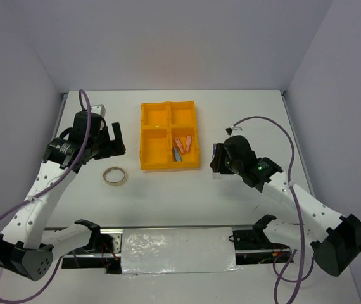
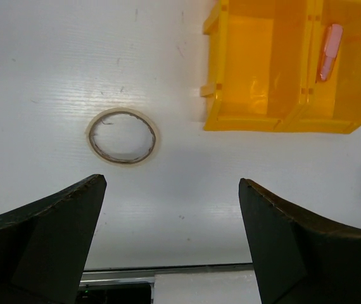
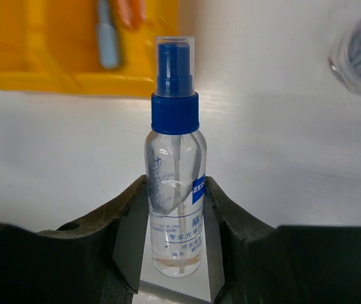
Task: Sort the stationery into containers
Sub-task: Pick up the stationery from the center of the board, then place the stationery in the storage box.
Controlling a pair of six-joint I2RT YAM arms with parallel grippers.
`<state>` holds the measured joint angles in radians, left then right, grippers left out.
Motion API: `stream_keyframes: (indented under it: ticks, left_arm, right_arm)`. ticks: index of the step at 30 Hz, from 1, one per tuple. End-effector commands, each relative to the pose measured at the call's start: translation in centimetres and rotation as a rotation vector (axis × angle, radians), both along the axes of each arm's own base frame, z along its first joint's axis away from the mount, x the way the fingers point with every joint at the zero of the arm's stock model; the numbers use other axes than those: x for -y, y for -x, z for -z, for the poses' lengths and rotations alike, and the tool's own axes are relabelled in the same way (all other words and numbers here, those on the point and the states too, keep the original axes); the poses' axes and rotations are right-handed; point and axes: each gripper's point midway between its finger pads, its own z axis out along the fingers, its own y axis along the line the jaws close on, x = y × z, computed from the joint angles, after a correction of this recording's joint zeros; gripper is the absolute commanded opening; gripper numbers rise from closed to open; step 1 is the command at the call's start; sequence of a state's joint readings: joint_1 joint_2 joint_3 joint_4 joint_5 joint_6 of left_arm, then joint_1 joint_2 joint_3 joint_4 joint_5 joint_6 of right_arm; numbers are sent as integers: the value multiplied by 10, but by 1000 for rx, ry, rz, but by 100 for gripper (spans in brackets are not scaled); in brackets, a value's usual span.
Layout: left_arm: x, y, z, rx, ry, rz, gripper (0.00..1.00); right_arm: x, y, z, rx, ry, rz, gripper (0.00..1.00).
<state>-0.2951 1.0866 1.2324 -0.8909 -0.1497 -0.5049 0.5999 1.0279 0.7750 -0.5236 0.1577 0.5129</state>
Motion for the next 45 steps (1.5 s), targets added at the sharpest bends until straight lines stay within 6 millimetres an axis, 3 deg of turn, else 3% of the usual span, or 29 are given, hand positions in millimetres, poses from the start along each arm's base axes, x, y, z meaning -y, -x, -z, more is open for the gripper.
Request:
stream_keyframes:
  ticks: [1,3,6,7,8,9,10,12,13,14,15,16,19,22,24,25,27,28,30,31,35,37,41,45]
  left_arm:
    - [-19,-1,-36,120,-20,-96,99]
    - [-25,2,-43,130,-30,-124,99]
    - [-32,6,-51,129,-52,-152,98]
    - [-34,7,-54,130,-57,-155,98]
    - [-34,7,-61,142,-56,-155,98]
    - [-36,12,-61,125,-65,-154,98]
    - [-37,14,-63,123,-66,-151,98]
    - [-37,18,-69,121,-70,-143,97]
    - [-39,23,-68,111,-75,-142,97]
    - [-39,25,-65,105,-72,-141,97]
    - [-39,27,-63,100,-72,-138,97]
    - [-39,30,-64,113,-63,-138,97]
    - [-40,34,-57,96,-74,-133,98]
    - [-44,35,-61,99,-102,-130,98]
    - [-44,34,-62,105,-107,-127,98]
    - [-44,34,-62,103,-111,-124,99]
    - [-43,32,-60,100,-115,-114,99]
    - [-44,31,-58,97,-124,-109,99]
    - [-45,30,-56,91,-139,-105,99]
    - [-45,29,-55,86,-152,-99,99]
    - [-46,26,-47,71,-175,-91,99]
    - [-44,25,-42,59,-172,-80,99]
    - [-42,23,-34,46,-164,-74,99]
    - [-44,22,-20,7,-159,-101,99]
  right_arm:
    - [-16,-6,-57,76,-140,17,0]
    - [-38,-6,-67,60,-247,-20,0]
    - [-63,-15,-65,31,-314,-17,0]
    - [-75,-18,-77,54,-321,-17,0]
    - [-86,-24,-70,34,-302,-13,0]
    - [-96,-29,-74,41,-311,-14,0]
    - [-113,-34,-91,70,-328,-31,0]
    - [-134,-46,-78,42,-289,-22,0]
    - [-147,-54,-93,65,-306,-23,0]
    - [-160,-60,-76,36,-265,-8,0]
    - [-165,-63,-70,21,-244,-1,0]
    - [-177,-71,-84,40,-258,2,0]
    - [-204,-88,-71,33,-204,-16,0]
    - [-213,-102,-47,-4,-113,17,0]
    - [-221,-109,-44,0,-108,8,0]
    - [-225,-111,-31,-16,-89,5,0]
    - [-231,-117,-28,-13,-78,-5,0]
    - [-233,-119,-14,-28,-51,-10,0]
    - [-240,-125,-11,-20,-31,-40,1]
    - [-240,-127,3,-40,-4,-40,2]
    - [-247,-136,14,-57,6,-45,9]
    - [-249,-141,13,-59,-7,-41,14]
    - [-249,-143,6,-61,-23,-40,51]
    - [-247,-141,-15,-25,-50,-62,63]
